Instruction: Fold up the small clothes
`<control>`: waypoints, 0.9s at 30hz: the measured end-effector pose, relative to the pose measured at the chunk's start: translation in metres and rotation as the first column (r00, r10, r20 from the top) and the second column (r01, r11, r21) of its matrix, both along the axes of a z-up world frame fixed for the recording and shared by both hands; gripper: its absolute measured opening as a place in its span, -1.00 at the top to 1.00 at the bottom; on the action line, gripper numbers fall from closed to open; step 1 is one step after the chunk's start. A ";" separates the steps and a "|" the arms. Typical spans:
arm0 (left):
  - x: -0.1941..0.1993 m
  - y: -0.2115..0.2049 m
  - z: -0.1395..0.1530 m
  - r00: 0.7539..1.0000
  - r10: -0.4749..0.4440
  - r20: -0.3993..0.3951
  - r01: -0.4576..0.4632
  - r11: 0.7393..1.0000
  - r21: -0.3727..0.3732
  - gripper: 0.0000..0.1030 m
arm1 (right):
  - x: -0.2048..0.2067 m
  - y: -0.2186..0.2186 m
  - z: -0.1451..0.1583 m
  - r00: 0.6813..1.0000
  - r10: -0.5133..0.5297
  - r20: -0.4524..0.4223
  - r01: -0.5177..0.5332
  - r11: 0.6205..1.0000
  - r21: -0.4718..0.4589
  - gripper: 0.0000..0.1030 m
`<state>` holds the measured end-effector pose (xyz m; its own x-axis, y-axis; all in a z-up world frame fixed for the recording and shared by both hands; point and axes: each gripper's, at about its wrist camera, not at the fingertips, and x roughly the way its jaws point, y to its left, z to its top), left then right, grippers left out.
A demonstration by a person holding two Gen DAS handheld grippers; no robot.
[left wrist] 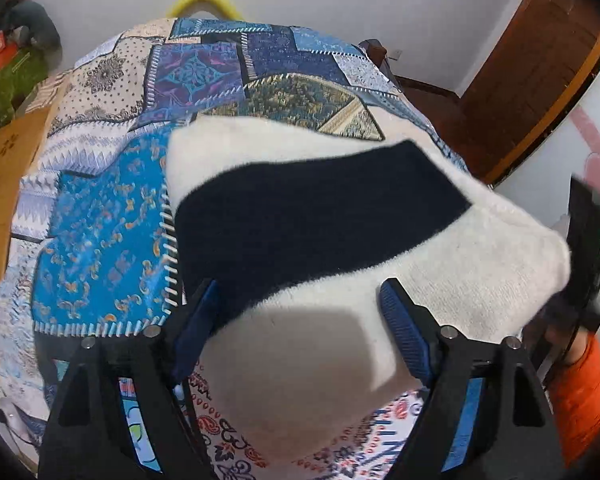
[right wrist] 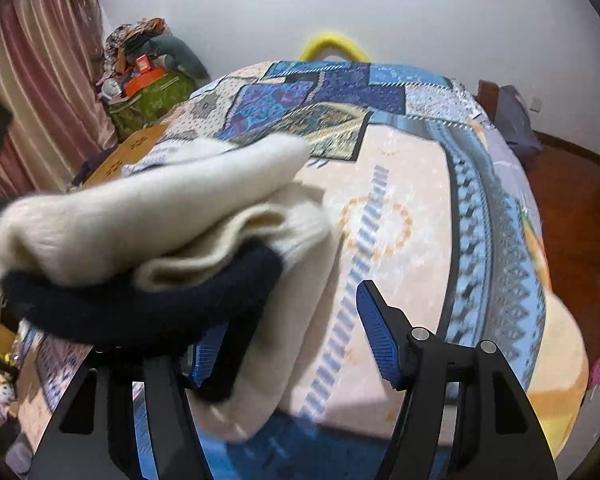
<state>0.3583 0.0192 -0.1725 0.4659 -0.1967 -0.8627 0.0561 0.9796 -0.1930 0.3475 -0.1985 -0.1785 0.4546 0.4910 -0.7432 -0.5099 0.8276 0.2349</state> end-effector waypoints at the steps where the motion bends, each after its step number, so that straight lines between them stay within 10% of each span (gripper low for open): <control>1: -0.004 -0.003 0.000 1.000 -0.016 0.026 0.015 1.000 0.019 -0.59 | 0.003 0.000 0.001 1.000 -0.008 0.011 0.008 1.000 -0.007 -0.18; 15: -0.032 -0.037 0.001 0.985 -0.126 0.115 0.105 0.980 0.169 -0.70 | -0.018 -0.012 0.080 0.991 -0.021 0.131 0.011 0.997 0.070 -0.18; 27: -0.091 0.013 0.005 0.990 -0.096 0.107 0.085 0.990 0.110 -0.70 | -0.043 0.034 0.009 0.997 0.054 -0.050 -0.055 0.998 -0.015 -0.18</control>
<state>0.2668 0.0323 -0.1678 0.5449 -0.1532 -0.8244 0.1608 0.9840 -0.0766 0.3045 -0.1647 -0.1694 0.3898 0.5017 -0.7723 -0.5421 0.8029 0.2479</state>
